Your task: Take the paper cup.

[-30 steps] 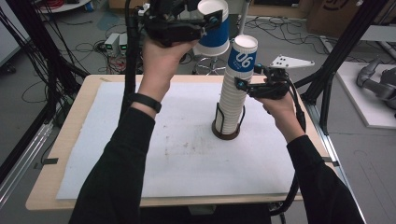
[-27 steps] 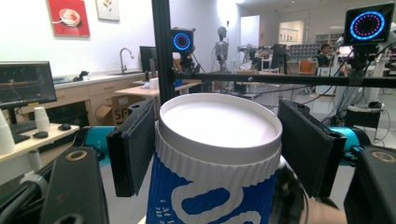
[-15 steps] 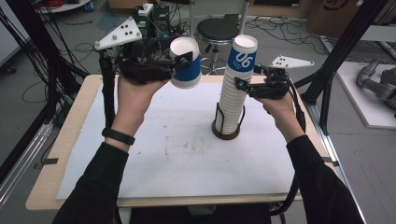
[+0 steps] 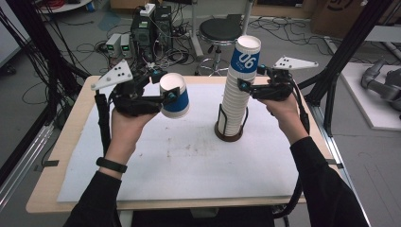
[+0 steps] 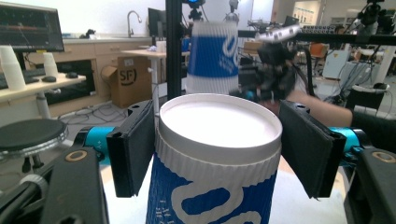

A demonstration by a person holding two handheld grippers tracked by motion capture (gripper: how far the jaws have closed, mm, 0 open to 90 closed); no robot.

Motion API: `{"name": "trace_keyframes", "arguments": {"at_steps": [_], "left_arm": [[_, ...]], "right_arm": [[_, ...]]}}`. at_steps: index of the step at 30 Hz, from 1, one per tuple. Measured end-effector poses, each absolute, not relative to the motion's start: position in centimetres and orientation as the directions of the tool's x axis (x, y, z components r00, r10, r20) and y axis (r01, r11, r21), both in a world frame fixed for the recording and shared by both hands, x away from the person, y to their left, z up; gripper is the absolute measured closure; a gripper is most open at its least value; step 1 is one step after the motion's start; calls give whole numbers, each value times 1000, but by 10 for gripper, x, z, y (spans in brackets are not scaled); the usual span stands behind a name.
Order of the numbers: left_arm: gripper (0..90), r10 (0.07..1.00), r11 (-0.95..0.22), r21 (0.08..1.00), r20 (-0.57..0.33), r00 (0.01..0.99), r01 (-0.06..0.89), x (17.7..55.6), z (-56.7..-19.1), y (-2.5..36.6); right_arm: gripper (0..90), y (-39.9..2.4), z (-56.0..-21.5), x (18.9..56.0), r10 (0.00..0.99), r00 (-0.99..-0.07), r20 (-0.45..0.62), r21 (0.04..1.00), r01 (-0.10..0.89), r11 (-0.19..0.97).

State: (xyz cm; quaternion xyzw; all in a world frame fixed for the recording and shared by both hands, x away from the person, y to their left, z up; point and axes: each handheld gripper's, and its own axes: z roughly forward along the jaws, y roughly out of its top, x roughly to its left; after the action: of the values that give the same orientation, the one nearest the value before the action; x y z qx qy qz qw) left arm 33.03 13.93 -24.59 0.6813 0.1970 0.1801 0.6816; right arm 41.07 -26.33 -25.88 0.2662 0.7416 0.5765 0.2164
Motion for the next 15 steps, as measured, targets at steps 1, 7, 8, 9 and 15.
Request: {"name": "trace_keyframes", "arguments": {"at_steps": [1, 7, 8, 9, 15], "left_arm": [[300, 512, 6, 1000, -26, 859, 26, 328, -250, 140], [299, 507, -25, 998, -30, 861, 49, 321, -273, 142], [299, 508, -29, 998, -29, 861, 51, 320, -277, 142], [299, 503, -27, 998, -36, 863, 57, 319, -280, 142], [299, 496, -18, 996, -64, 866, 84, 315, -301, 144]], "right_arm": [[143, -263, -259, 411, 645, -764, -13, 970, 146, 192], [143, -263, -259, 411, 646, -764, -13, 970, 146, 192], [143, -263, -259, 411, 645, -764, -13, 970, 146, 193], [143, -263, -259, 411, 645, -764, -13, 970, 146, 193], [143, -263, -259, 410, 646, -763, -13, 970, 148, 194]]}}
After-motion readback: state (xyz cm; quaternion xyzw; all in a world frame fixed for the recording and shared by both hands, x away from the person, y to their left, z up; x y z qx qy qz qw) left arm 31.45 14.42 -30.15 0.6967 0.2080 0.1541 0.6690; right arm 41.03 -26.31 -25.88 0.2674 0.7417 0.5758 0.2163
